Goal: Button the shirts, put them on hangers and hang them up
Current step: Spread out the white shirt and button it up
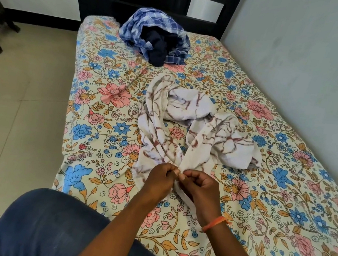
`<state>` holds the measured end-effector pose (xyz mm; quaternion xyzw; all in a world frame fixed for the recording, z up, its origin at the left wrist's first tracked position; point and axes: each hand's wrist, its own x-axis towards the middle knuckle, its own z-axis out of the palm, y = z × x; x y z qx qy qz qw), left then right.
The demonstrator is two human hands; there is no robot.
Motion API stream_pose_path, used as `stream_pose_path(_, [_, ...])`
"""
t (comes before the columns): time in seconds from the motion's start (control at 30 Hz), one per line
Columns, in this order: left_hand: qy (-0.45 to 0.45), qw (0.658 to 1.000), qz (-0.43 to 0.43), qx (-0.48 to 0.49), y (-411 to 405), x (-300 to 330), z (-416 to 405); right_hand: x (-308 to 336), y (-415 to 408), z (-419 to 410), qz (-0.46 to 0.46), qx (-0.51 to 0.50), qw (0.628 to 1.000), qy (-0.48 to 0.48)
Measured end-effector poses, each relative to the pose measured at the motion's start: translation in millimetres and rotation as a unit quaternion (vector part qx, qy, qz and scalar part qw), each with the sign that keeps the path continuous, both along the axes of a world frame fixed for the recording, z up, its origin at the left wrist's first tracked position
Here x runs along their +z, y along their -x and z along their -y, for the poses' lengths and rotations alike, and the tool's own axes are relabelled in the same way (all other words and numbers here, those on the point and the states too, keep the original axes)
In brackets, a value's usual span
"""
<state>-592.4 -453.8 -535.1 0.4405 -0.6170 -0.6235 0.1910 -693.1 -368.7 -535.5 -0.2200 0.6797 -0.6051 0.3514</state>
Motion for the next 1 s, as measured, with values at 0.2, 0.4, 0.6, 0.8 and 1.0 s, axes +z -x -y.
stream_pose_path(0.2, [-0.073,0.996,-0.054,0.024,0.3,4.1,0.1,3.1,11.0,7.0,0.052,0.046,0.997,-0.018])
stream_pose_path(0.4, [-0.047,0.998,-0.035,0.027,-0.6,7.0,-0.9,-0.7,14.5,10.3,0.088,0.059,0.994,-0.015])
stream_pose_path(0.6, [-0.031,0.999,-0.028,0.022,-0.7,8.1,-4.3,-2.1,18.4,5.6,0.043,0.068,0.997,-0.022])
stream_pose_path(0.8, [0.111,0.99,0.083,-0.028,-4.3,-3.2,-1.9,12.4,32.9,6.5,0.092,0.09,0.988,-0.085])
stream_pose_path(1.0, [0.416,0.858,0.278,-0.116,1.7,-6.8,-7.5,17.4,50.5,40.6,-0.331,-0.023,0.936,-0.117])
